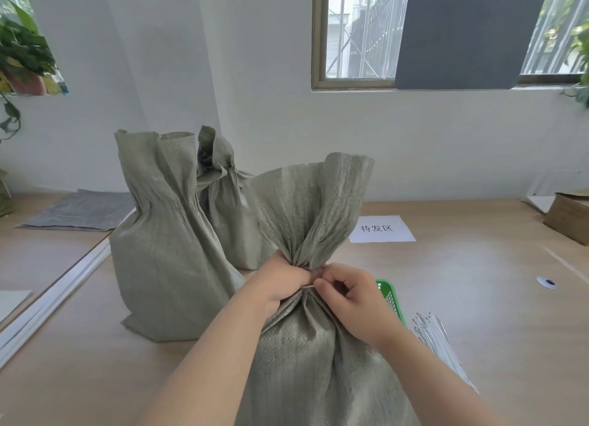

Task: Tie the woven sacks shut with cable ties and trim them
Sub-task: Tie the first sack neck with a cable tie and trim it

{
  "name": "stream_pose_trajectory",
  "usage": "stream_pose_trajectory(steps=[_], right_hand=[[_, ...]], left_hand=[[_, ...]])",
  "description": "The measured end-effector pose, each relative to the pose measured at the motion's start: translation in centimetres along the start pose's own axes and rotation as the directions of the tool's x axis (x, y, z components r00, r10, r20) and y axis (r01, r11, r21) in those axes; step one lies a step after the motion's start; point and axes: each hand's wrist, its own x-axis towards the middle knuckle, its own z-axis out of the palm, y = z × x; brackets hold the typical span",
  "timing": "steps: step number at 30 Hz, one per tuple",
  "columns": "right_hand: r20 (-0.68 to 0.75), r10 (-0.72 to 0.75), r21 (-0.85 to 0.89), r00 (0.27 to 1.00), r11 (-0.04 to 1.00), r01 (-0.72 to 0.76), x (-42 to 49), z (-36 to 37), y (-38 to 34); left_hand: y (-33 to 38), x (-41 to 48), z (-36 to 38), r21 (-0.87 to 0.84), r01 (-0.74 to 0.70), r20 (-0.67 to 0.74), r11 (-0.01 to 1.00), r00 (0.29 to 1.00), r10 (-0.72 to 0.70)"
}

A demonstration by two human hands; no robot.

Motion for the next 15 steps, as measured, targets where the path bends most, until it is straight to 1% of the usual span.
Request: stream_pose_trajectory(steps=[2, 5, 7, 9, 12, 15], right_hand=[[-0.004, 0.062, 0.048, 0.998, 0.997, -0.062, 0.0, -0.1, 0.3], [0.013, 0.155, 0.173, 0.988, 0.973, -0.155, -0.2, 0.1, 0.9], [0.032, 0.226, 0.316, 0.974, 0.922, -0.224, -0.5, 0.3, 0.9], [0.068, 0.29, 0.445, 0.955, 0.848, -0.289, -0.6, 0.3, 1.0], [0.118, 0.329, 0.511, 0.937, 0.789, -0.341, -0.3, 0.3, 1.1], [0.143, 0.356, 0.565, 0.924, 0.737, -0.371, -0.1, 0.4, 1.4]], left_hand=[[-0.4, 0.1, -0.2, -0.051, -0.006, 0.023, 0.999, 1.0, 0.008], [-0.9, 0.0, -0.6, -0.053, -0.007, 0.063, 0.999, 0.998, 0.01], [-1.1, -0.3, -0.8, -0.062, 0.004, 0.065, 0.998, 0.998, 0.0], [-1.2, -0.6, -1.0, -0.066, 0.007, 0.068, 0.998, 0.998, -0.003], [-1.4, -0.5, -1.5, 0.001, -0.027, 0.115, 1.0, 0.993, 0.027], [-1.3, -0.5, -1.5, 0.009, -0.057, 0.149, 0.998, 0.987, 0.055]])
